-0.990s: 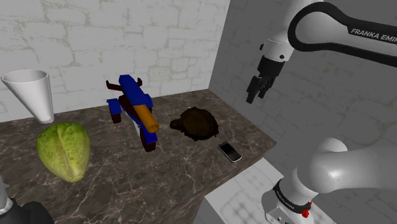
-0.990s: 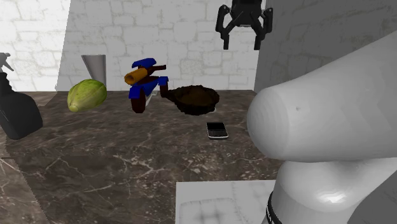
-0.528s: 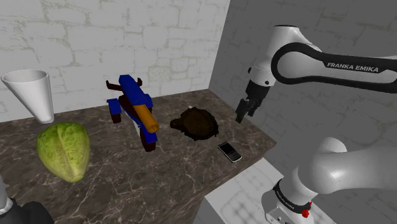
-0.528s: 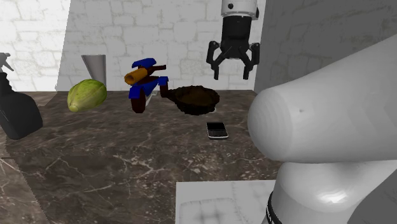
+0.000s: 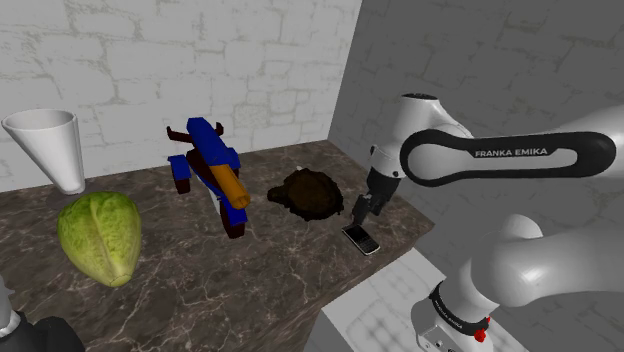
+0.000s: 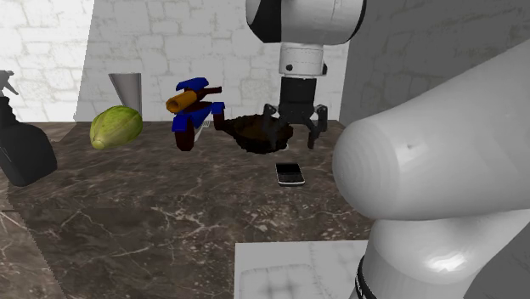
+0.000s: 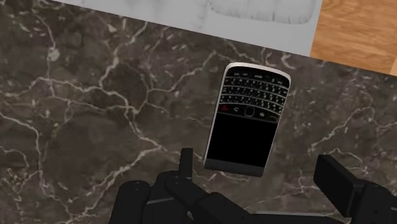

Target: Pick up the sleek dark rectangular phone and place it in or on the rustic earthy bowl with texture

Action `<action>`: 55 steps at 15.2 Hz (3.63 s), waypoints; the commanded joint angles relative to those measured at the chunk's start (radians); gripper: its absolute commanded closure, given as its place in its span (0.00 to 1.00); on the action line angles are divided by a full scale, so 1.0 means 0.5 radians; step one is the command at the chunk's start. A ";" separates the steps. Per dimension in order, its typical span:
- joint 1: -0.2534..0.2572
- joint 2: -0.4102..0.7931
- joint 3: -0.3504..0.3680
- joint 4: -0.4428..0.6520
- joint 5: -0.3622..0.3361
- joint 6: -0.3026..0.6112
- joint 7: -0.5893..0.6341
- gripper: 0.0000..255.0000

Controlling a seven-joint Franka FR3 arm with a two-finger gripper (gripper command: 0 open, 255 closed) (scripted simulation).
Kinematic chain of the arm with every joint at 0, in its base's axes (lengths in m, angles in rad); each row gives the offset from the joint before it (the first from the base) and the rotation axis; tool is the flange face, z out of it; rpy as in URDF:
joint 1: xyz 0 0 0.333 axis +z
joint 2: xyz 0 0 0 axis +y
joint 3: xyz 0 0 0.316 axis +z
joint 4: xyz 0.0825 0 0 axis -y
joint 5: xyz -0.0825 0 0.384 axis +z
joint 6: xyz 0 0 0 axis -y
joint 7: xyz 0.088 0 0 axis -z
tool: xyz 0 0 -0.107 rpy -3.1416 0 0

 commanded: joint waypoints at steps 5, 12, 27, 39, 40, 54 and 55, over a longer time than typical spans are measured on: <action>0.037 0.142 0.051 -0.149 0.070 0.293 -0.004 0.00; 0.049 0.228 0.072 -0.204 0.097 0.434 -0.010 0.00; 0.047 0.201 0.067 -0.190 0.090 0.393 -0.006 1.00; 0.022 -0.026 0.010 0.024 0.016 -0.046 0.026 1.00; 0.020 -0.039 0.006 0.044 0.011 -0.079 0.028 1.00; -0.005 -0.131 -0.053 0.372 -0.055 -0.497 0.058 1.00; -0.007 -0.133 -0.057 0.398 -0.059 -0.525 0.060 1.00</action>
